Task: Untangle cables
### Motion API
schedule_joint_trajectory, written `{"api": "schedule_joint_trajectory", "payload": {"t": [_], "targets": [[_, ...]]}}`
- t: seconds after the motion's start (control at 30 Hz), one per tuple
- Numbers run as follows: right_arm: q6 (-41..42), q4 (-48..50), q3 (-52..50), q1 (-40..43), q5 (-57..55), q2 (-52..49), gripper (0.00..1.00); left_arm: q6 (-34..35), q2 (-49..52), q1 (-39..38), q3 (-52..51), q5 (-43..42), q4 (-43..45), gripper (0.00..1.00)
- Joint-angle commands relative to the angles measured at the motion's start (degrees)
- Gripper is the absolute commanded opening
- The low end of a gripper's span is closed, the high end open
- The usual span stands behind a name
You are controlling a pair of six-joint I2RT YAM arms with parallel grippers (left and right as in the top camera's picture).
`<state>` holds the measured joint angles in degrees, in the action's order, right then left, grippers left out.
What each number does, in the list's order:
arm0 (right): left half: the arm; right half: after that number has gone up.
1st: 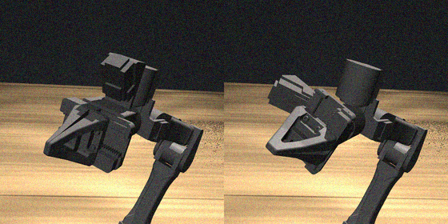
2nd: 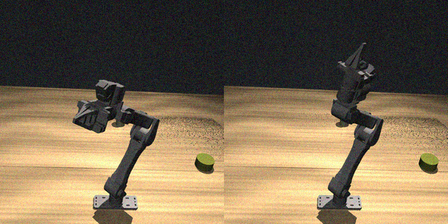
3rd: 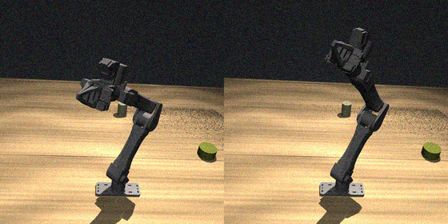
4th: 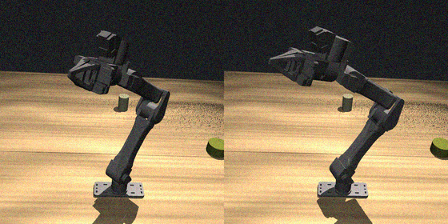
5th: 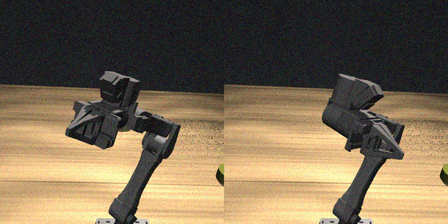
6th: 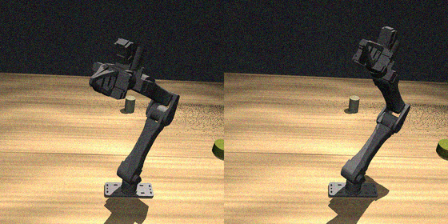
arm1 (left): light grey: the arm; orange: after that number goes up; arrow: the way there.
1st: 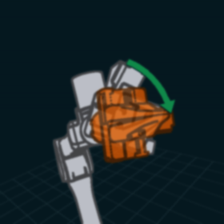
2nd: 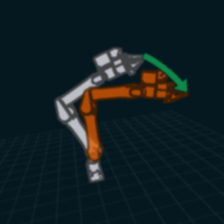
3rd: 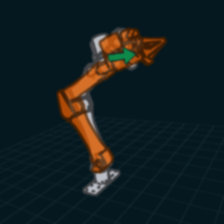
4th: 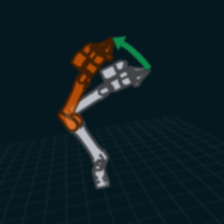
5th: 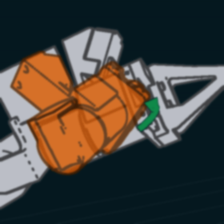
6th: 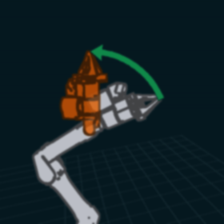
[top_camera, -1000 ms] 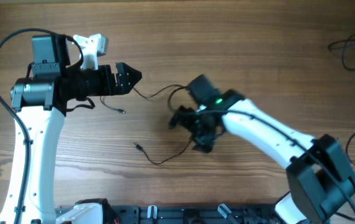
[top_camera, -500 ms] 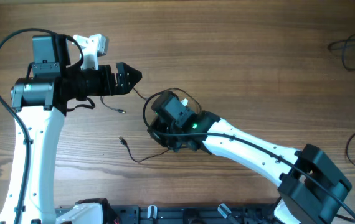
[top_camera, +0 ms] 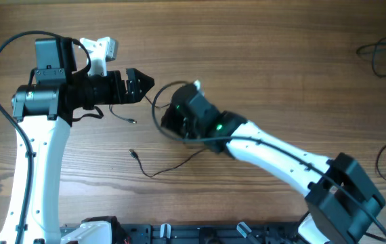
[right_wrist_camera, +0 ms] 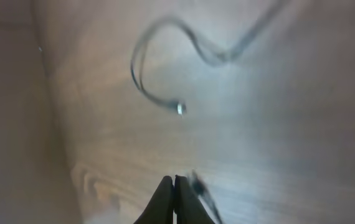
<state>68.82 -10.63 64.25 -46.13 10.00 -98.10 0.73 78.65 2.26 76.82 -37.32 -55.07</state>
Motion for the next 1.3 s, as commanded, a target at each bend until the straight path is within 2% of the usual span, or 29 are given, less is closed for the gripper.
{"api": "schedule_joint_trajectory", "payload": {"t": [0.0,0.17,0.3,0.33,0.37,0.4,0.43,0.5,0.6,0.73,1.0,1.27], "targets": [[-7.6,0.3,4.8,5.6,-1.1,0.6,0.05,-0.3,-0.2,0.1,0.0,0.2,0.1,1.0],[-20.1,-2.1,13.2,14.2,-1.8,1.1,0.05,-0.3,-0.2,0.1,0.0,0.2,0.1,1.0],[-22.3,-16.1,21.4,21.0,-9.4,3.9,0.05,-0.3,-0.2,0.1,0.0,0.2,0.1,1.0],[-22.1,-20.1,22.5,22.2,-9.5,4.6,0.1,-0.3,-0.2,0.1,0.0,0.2,0.1,1.0],[-21.3,-23.3,22.6,22.7,-8.4,5.3,0.28,-0.3,-0.2,0.1,0.0,0.2,0.1,1.0],[-19.5,-27.6,22.6,22.8,-7.2,5.4,0.52,-0.3,-0.2,0.1,0.0,0.2,0.1,1.0],[-17.6,-31.0,22.6,22.7,-5.9,5.4,0.73,-0.3,-0.2,0.1,0.0,0.2,0.1,1.0],[-10.5,-39.6,21.6,22.0,-1.8,5.0,1.0,-0.3,-0.2,0.1,0.0,0.2,0.1,1.0],[7.0,-48.1,17.1,19.4,5.7,4.6,1.0,-0.3,-0.2,0.1,0.0,0.2,0.1,1.0],[21.6,-43.5,9.7,11.8,10.8,4.5,1.0,-0.3,-0.2,0.1,0.0,0.2,0.1,1.0],[33.8,-18.8,-0.9,-1.4,6.6,2.9,1.0,-0.3,-0.2,0.1,0.0,0.2,0.1,1.0],[32.9,-10.8,-1.2,-4.3,13.4,-5.7,1.0,-0.3,-0.2,0.1,0.0,0.2,0.1,1.0]]}}
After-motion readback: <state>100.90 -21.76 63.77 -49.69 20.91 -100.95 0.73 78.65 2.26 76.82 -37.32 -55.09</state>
